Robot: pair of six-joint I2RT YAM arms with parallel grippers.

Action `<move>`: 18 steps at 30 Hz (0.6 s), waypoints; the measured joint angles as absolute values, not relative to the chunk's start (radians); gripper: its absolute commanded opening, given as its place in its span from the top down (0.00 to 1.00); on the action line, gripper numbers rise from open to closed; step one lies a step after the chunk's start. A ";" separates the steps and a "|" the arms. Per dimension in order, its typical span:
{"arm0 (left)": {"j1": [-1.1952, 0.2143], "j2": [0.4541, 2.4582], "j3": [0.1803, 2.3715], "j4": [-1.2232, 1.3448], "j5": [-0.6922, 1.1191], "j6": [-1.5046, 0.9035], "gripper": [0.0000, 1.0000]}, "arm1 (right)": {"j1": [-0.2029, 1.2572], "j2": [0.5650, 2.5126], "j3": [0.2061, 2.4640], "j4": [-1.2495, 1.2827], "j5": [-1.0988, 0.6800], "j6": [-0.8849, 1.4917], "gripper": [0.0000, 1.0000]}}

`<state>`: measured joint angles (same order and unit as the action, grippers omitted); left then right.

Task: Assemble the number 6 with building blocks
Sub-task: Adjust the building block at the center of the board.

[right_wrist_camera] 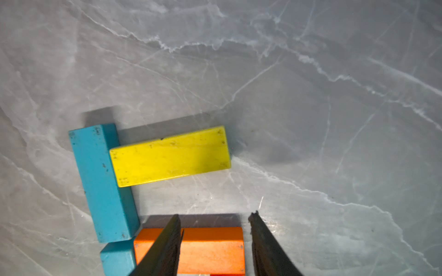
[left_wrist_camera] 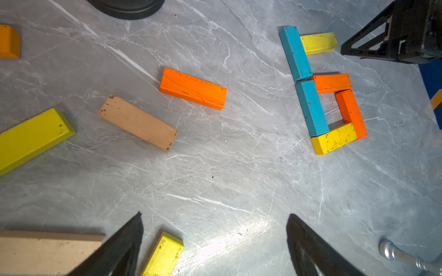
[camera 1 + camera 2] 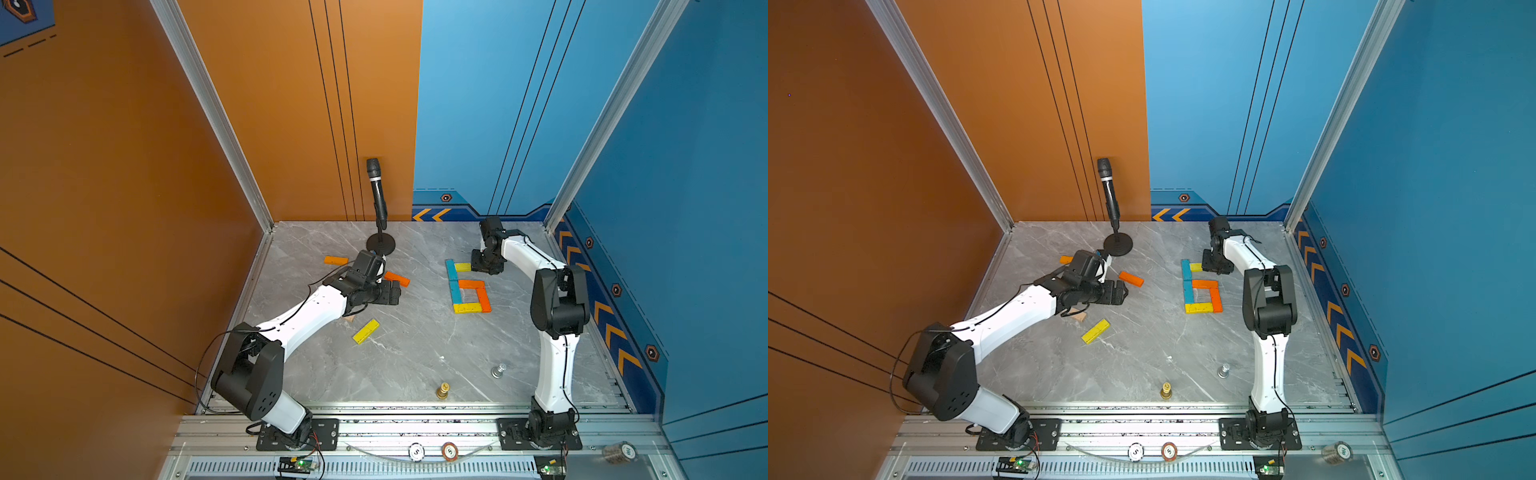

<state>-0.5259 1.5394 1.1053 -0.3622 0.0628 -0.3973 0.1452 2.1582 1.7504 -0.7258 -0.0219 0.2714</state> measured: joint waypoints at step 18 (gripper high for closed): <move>-0.524 1.540 1.105 -0.363 0.062 -0.397 0.06 | 0.223 2.197 1.763 -0.733 -0.027 0.206 0.53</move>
<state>-0.5240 1.5398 1.1053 -0.3634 0.0624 -0.3973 0.2230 2.1975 1.7626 -0.7334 -0.0273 0.2062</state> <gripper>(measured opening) 0.936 0.480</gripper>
